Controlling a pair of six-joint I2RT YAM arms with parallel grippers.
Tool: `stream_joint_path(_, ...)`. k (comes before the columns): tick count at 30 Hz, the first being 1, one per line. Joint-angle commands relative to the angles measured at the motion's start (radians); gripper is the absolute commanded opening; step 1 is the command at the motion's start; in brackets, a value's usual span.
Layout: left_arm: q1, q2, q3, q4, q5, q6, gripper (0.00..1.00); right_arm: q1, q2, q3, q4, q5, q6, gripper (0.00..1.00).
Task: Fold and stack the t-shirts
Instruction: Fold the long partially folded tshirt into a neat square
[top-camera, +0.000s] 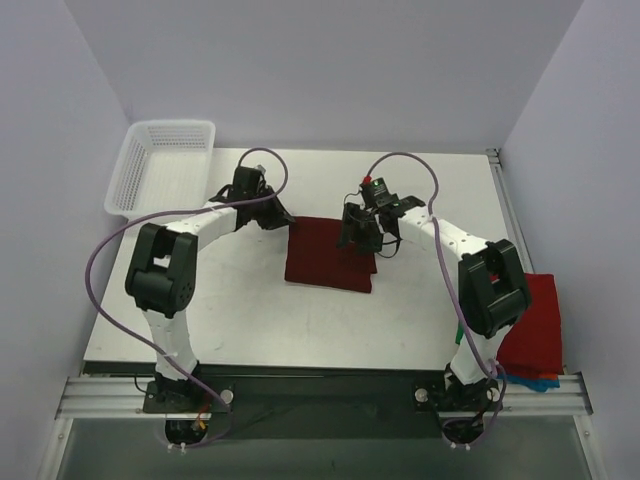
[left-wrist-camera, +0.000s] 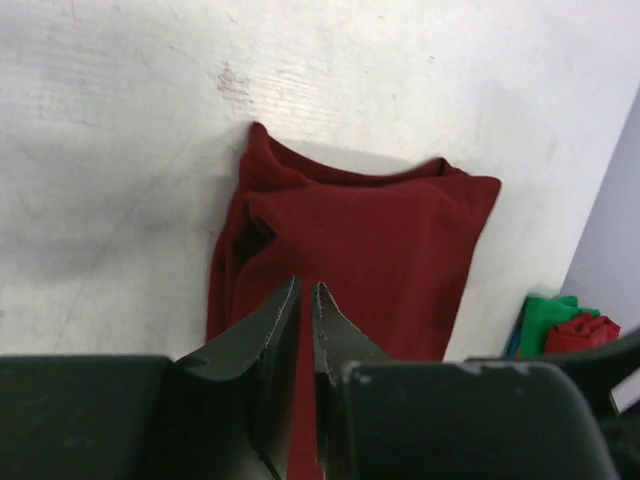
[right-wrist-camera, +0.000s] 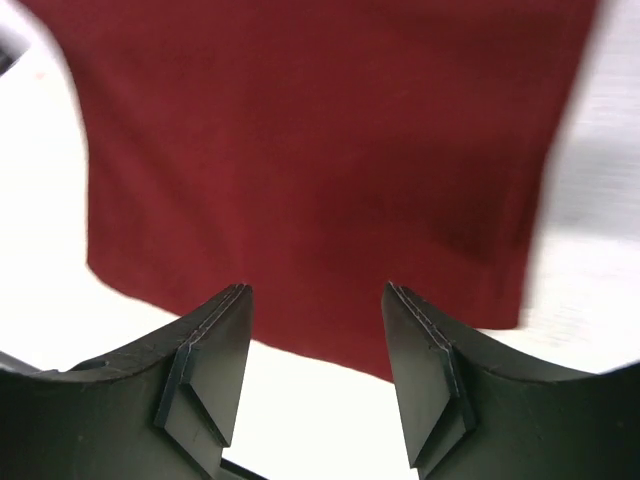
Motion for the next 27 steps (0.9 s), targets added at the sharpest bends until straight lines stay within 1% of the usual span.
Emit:
stream_joint_path(1, 0.009, 0.099, 0.103, 0.022, 0.002, 0.032, 0.20, 0.025, -0.002, -0.001, 0.021, 0.036, 0.009, 0.54)
stream_joint_path(3, 0.015, 0.156, 0.149, 0.020, 0.022, 0.026, 0.20, 0.033, 0.043, -0.001, 0.026, 0.025, 0.011, 0.54)
stream_joint_path(4, 0.016, 0.208, 0.188, 0.024, 0.034, 0.023, 0.20, 0.031, 0.057, -0.005, 0.036, 0.020, 0.011, 0.53)
stream_joint_path(7, 0.018, 0.282, 0.253, -0.019, 0.029, 0.023, 0.20, 0.028, 0.100, -0.037, 0.044, 0.013, 0.003, 0.53)
stream_joint_path(10, 0.023, 0.308, 0.262, -0.033, 0.028, 0.007, 0.20, 0.025, 0.114, -0.088, 0.066, 0.008, 0.003, 0.53)
stream_joint_path(14, 0.026, 0.291, 0.258, -0.031, 0.039, 0.000, 0.24, 0.024, 0.109, -0.127, 0.086, 0.000, 0.009, 0.53)
stream_joint_path(16, 0.029, 0.250, 0.258, -0.037, 0.043, 0.006, 0.29, 0.025, 0.107, -0.127, 0.086, -0.004, 0.009, 0.53)
stream_joint_path(18, 0.033, 0.210, 0.250, -0.048, 0.036, 0.021, 0.37, 0.022, 0.097, -0.123, 0.086, -0.009, 0.012, 0.53)
stream_joint_path(20, 0.036, 0.134, 0.235, -0.059, 0.019, 0.035, 0.43, 0.019, 0.086, -0.119, 0.083, -0.018, 0.012, 0.53)
stream_joint_path(21, 0.035, 0.103, 0.203, -0.065, 0.006, 0.041, 0.46, 0.018, 0.080, -0.116, 0.081, -0.021, 0.012, 0.53)
stream_joint_path(22, 0.026, 0.037, 0.178, -0.069, -0.016, 0.043, 0.46, 0.015, 0.075, -0.116, 0.080, -0.027, 0.014, 0.53)
stream_joint_path(24, 0.004, -0.030, 0.114, -0.062, -0.041, 0.044, 0.46, 0.008, 0.052, -0.114, 0.078, -0.033, 0.016, 0.53)
stream_joint_path(25, -0.022, -0.090, 0.053, -0.060, -0.076, 0.044, 0.46, 0.007, 0.046, -0.116, 0.078, -0.036, 0.019, 0.53)
stream_joint_path(26, -0.039, -0.118, 0.019, -0.060, -0.096, 0.046, 0.45, 0.002, 0.031, -0.114, 0.078, -0.046, 0.020, 0.53)
stream_joint_path(27, -0.051, -0.144, -0.010, -0.066, -0.116, 0.047, 0.42, -0.005, 0.023, -0.113, 0.078, -0.049, 0.025, 0.54)
